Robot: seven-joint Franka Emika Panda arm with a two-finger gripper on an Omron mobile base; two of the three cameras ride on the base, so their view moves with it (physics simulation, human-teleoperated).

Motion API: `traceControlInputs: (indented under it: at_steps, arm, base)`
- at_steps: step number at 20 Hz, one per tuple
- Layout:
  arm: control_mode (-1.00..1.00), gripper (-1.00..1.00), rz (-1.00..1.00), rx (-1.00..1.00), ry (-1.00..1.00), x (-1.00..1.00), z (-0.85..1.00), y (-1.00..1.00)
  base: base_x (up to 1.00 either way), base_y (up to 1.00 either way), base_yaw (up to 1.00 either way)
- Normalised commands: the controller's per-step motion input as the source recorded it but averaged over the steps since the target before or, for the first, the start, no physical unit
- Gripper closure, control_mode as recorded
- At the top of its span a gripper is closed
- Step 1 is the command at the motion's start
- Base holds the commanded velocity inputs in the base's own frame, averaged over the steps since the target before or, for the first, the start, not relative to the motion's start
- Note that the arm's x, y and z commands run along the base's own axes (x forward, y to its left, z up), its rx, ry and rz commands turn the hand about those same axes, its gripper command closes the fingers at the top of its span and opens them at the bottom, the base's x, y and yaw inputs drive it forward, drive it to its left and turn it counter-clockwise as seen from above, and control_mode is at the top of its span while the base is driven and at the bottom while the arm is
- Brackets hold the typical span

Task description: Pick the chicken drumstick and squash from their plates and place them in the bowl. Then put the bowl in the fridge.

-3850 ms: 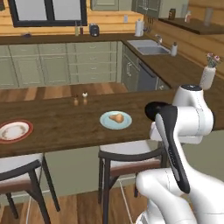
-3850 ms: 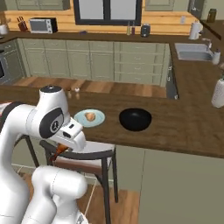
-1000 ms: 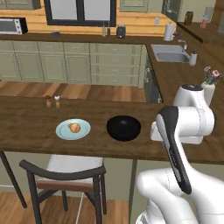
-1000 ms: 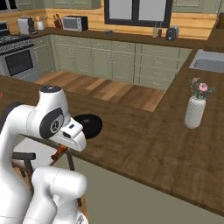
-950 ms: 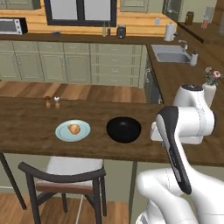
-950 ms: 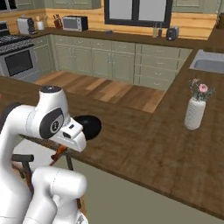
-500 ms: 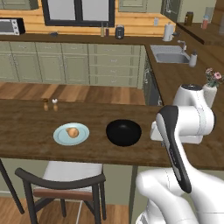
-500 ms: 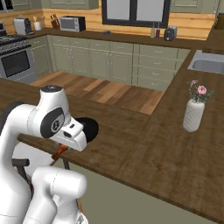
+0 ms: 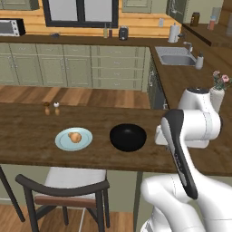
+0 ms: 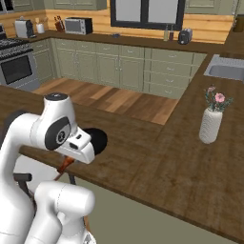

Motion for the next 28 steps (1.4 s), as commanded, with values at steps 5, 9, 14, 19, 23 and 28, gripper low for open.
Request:
traceControlInputs:
  at_steps: [5, 9, 14, 19, 23, 28]
  arm:
    - [-1.0, 1.0, 0.02, -0.01, 0.0, 0.93, 0.0, 0.34]
    - [-1.0, 1.0, 0.04, -0.01, 0.0, 1.0, 0.0, 0.47]
    - [-1.0, 1.0, 0.16, 0.02, 0.0, 1.0, -0.08, 0.3]
    - [-1.0, 1.0, 0.19, 0.1, 0.0, 1.0, -0.43, 0.21]
    - [-1.0, 1.0, 0.1, 0.01, 0.0, 1.0, -0.62, 0.0]
    - [-1.0, 1.0, 0.02, -0.12, 0.21, 0.96, -0.48, 0.0]
  base:
    - [0.0, 0.0, 0.0]
    - [0.0, 0.0, 0.0]
    - [0.0, 0.0, 0.0]
    - [0.0, 0.0, 0.0]
    - [0.0, 0.0, 0.0]
    - [0.0, 0.0, 0.0]
